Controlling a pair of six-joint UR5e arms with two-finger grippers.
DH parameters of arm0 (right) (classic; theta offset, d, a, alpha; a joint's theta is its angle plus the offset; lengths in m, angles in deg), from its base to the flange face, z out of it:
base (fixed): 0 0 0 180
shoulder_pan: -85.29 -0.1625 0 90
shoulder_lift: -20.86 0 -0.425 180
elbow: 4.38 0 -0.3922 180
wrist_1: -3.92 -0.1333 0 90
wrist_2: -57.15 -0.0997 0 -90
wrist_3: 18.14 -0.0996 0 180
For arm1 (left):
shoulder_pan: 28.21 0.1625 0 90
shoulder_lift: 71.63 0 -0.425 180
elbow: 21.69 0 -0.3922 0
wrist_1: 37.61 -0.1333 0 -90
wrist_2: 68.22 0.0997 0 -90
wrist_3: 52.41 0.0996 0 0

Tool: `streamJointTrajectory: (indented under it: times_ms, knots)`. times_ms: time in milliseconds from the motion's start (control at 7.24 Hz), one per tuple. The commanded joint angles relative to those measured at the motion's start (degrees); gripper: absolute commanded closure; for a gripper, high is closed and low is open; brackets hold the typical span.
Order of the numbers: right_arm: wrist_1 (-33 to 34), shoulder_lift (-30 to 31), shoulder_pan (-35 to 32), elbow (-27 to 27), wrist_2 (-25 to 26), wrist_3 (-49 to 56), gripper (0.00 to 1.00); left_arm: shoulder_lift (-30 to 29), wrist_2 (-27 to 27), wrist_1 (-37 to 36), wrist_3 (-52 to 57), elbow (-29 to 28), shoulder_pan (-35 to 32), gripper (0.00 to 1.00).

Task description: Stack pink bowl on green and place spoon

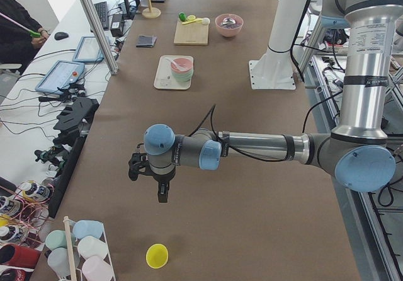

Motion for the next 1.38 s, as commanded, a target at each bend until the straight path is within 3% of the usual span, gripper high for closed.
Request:
streamJointTrajectory:
  times_ms: [0, 1243]
  knots:
    - [0.03, -0.08, -0.06, 0.02, -0.07, 0.00, 0.00, -0.01, 0.00, 0.00, 0.00, -0.02, -0.03, 0.02]
    - [0.12, 0.00, -0.67, 1.16, 0.02, 0.00, 0.00, -0.27, -0.44, -0.08, -0.09, 0.07, -0.11, 0.02]
